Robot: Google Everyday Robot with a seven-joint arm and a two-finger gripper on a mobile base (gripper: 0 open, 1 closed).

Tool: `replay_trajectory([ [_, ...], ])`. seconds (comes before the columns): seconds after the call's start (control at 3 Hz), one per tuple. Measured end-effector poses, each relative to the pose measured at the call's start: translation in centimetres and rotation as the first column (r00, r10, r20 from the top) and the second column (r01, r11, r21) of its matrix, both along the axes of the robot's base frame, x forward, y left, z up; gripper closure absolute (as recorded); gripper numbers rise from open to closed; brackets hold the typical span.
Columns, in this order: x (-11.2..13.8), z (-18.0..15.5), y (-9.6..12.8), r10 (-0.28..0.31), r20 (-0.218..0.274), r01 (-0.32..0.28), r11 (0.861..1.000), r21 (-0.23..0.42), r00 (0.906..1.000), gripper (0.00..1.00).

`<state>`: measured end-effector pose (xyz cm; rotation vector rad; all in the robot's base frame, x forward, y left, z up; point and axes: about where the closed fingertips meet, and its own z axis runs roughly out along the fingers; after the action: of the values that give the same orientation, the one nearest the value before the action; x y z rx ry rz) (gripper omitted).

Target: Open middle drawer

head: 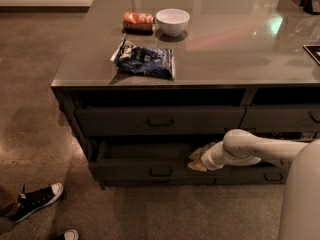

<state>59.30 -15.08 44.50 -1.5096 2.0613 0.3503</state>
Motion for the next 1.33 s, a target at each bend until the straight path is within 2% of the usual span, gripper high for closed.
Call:
replay_trajectory([
  [0.33, 0.0, 0.0, 0.0, 0.000, 0.000, 0.000, 1.000, 0.000, 1.0000, 0.11],
  [0.67, -1.3, -0.5, -0.1, 0.012, -0.013, -0.012, 1.000, 0.000, 0.9999, 0.00],
  [1.0, -3.2, -1.4, -0.7, 0.018, -0.036, -0.018, 1.000, -0.015, 0.9992, 0.00],
  [1.33, -3.9, -2.7, -1.1, 0.019, -0.086, -0.022, 0.999, -0.039, 0.9961, 0.00],
])
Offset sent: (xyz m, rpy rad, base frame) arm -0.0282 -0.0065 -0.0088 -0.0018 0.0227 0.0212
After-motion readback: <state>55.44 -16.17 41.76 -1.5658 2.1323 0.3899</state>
